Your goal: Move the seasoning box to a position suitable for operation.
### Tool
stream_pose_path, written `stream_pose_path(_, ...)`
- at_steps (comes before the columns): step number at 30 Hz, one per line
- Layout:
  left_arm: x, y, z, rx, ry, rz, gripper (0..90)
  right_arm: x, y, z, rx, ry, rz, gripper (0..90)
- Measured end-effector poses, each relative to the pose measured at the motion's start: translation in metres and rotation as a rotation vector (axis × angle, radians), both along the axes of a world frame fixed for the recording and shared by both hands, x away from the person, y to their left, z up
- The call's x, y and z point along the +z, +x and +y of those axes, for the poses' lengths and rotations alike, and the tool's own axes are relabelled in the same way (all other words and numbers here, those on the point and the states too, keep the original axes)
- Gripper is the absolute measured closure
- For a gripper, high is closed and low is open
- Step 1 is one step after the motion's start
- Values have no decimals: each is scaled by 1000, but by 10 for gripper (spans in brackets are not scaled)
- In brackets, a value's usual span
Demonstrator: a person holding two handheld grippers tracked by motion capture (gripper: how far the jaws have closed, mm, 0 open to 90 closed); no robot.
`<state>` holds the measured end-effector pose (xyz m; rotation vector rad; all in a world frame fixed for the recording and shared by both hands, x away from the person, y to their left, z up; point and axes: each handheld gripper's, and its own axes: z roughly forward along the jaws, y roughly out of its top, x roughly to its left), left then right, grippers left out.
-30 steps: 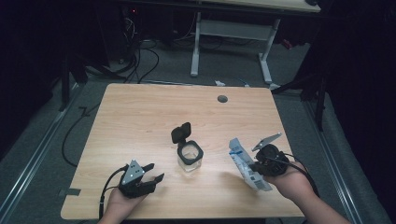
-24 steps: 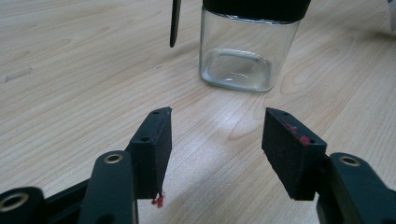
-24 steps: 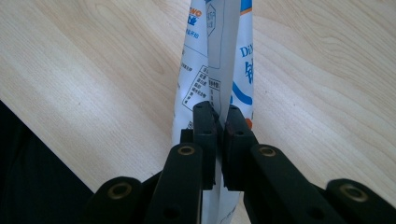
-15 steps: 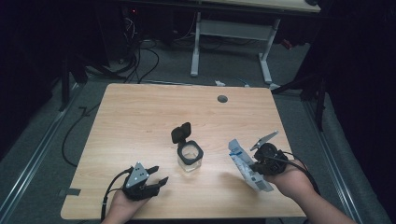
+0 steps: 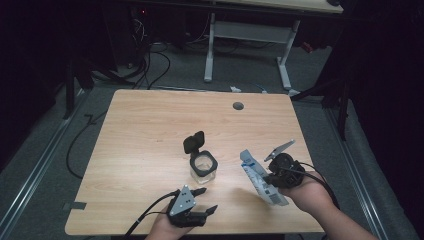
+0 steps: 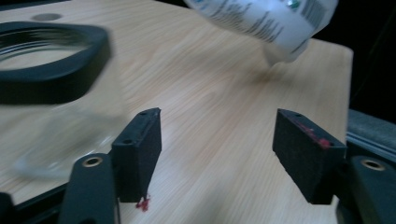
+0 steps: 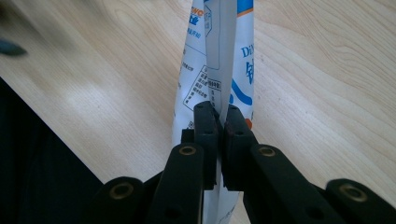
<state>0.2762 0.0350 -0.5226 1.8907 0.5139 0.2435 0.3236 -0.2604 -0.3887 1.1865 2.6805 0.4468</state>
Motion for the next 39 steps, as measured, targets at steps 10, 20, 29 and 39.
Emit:
stream_pose_path(10,-3,-2,-59,-88,50,-24,233,6,-1,12,19,11,2,870)
stream_pose_path(20,4,5,-83,-93,4,-33,180,16,-4,26,38,12,2,871)
stream_pose_path(29,6,9,-103,-100,20,-32,184,18,-2,34,49,9,13,872)
stream_pose_path(39,2,11,-114,-85,52,-9,173,23,0,40,63,4,8,872)
